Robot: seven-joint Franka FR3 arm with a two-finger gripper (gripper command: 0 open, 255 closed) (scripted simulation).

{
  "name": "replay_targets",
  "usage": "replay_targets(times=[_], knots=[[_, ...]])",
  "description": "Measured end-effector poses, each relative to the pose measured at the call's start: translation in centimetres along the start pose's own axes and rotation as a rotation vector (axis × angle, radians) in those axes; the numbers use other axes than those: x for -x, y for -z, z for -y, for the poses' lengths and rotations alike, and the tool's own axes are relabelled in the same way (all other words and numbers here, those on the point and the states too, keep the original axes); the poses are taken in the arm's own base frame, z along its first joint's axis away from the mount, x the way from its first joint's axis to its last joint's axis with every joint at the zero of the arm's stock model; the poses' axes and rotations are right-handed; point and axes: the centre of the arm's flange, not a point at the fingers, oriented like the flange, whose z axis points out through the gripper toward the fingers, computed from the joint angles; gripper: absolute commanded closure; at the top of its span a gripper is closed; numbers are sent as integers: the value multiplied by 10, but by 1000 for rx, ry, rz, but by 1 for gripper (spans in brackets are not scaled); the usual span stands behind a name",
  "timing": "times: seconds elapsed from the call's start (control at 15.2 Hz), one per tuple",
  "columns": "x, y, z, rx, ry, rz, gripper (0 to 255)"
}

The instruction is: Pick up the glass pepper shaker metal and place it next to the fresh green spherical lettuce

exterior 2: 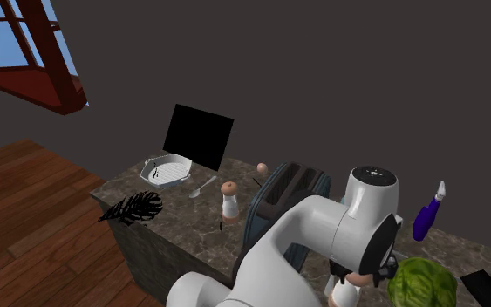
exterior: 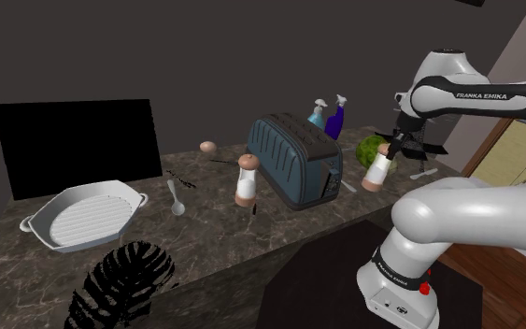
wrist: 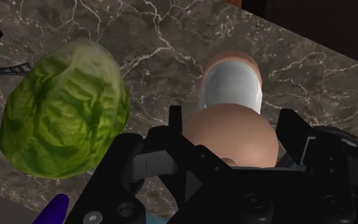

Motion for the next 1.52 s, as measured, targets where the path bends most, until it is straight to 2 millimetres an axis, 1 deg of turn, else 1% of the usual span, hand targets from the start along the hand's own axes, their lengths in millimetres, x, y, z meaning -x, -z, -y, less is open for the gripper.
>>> replay_targets(times=[0.4,0.53,0.86,0.92,1.32,1.39,1.52], knots=[[1,-29,4,0,0,0,255],[1,-32,6,0,0,0,255],[1,-34,6,0,0,0,255],[1,-34,6,0,0,0,0],[1,-34,6,0,0,-1,0],[1,-27,7,1,0,-1,0],[2,-6,4,2,0,-1,0]])
